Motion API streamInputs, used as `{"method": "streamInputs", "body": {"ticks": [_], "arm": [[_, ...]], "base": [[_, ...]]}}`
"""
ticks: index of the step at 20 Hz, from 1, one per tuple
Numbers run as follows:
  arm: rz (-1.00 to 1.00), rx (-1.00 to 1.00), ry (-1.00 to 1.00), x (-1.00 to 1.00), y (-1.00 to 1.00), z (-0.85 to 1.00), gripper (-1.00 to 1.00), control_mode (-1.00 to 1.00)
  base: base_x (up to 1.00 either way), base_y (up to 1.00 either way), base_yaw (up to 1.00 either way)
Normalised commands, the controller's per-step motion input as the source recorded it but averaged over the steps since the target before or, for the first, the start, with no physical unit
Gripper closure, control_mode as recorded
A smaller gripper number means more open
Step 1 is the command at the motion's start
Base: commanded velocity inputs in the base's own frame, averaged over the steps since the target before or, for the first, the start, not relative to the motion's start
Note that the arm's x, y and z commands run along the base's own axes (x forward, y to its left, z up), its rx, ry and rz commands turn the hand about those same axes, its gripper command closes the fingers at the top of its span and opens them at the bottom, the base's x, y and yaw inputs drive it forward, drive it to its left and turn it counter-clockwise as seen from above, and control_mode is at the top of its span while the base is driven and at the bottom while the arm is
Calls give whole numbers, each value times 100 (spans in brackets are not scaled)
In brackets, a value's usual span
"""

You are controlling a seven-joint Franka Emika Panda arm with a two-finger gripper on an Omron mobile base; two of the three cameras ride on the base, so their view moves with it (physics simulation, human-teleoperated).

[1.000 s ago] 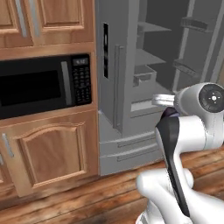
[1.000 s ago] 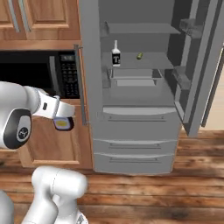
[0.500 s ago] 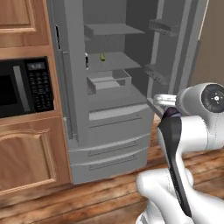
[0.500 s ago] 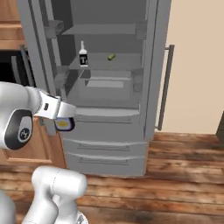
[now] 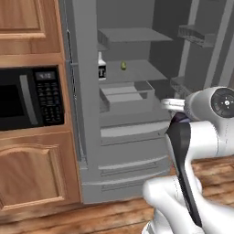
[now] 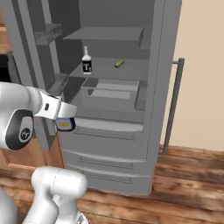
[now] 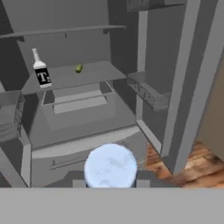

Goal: Place the condiment bottle and condiment bottle from the counter to the top shelf of the fridge. If the existing items in the fridge are on the top shelf, move them to other shelves.

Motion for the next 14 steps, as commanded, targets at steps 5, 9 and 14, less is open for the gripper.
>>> {"method": "streamInputs", "body": {"ticks": [5, 9, 14], "arm": [[0, 0, 0, 0, 0, 0, 100, 100], [0, 0, 0, 0, 0, 0, 100, 100], [0, 0, 0, 0, 0, 0, 100, 100]], "base": [[70, -1, 26], [86, -7, 20], [82, -14, 18]]}}
